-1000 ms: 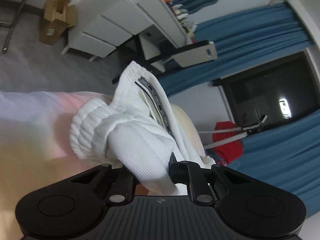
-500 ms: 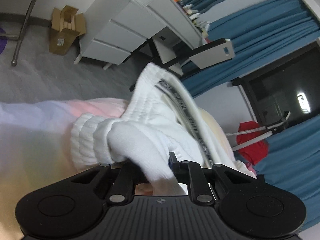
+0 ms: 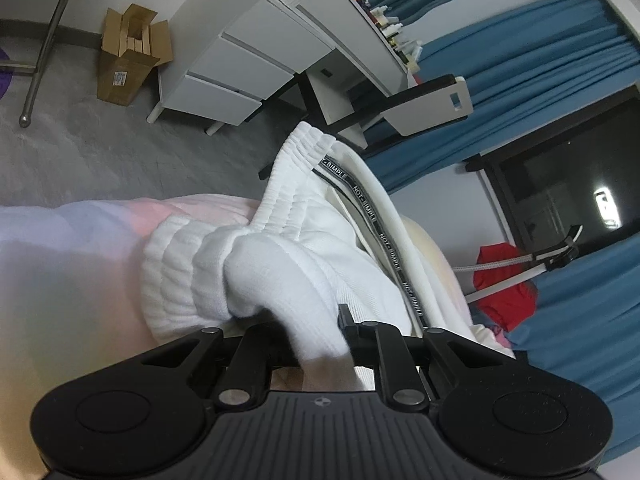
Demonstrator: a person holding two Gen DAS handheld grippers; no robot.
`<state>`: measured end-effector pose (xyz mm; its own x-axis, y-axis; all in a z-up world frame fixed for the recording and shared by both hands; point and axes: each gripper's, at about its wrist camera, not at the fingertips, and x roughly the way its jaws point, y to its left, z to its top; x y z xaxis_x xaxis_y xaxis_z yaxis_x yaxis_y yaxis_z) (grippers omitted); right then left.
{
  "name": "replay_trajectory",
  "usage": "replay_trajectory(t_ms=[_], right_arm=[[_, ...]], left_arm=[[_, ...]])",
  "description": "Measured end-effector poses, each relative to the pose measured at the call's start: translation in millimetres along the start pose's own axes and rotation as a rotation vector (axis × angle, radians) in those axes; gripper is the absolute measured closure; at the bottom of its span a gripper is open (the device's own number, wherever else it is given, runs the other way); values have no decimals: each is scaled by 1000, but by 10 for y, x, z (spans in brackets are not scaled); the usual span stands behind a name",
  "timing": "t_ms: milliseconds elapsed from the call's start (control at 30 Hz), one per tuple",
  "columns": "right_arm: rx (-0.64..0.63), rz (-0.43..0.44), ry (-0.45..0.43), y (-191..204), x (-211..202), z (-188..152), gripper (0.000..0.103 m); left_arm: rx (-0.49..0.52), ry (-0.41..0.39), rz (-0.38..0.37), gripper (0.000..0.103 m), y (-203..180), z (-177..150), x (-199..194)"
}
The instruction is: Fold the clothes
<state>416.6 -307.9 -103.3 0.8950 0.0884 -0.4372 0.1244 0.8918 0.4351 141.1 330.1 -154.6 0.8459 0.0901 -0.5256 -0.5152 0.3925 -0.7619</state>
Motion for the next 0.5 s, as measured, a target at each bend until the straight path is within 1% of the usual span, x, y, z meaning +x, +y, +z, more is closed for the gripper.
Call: replay_trajectory(t_ms=[67,167,233,300,367,433,500], right_arm=[[38,-39,-85,-157,-431,72,96],[114,-154,-210,-479,-1137,110,96],[191,-215,-282,-763,-1613,60,96],[284,-274,-326,-1063,-2053,-52,96],[383,-301,-342,-1375,-2399,-221,96],[493,-313,-293,-1717,-2580,-408,96],[646,-310,-225,-2057,-2699,-588,96]], left_arm=[[-10,1,-14,89,-7,4,-94],[-28,8,-40,89,-19,17,-235],[-36,19,-49,89,-35,21,-313],[-32,31,-52,89,-58,23,-379],[-24,43,-52,89,-76,17,-426],[-15,43,-41,88,-91,12,-470],[-28,49,-32,88,-89,0,-489]])
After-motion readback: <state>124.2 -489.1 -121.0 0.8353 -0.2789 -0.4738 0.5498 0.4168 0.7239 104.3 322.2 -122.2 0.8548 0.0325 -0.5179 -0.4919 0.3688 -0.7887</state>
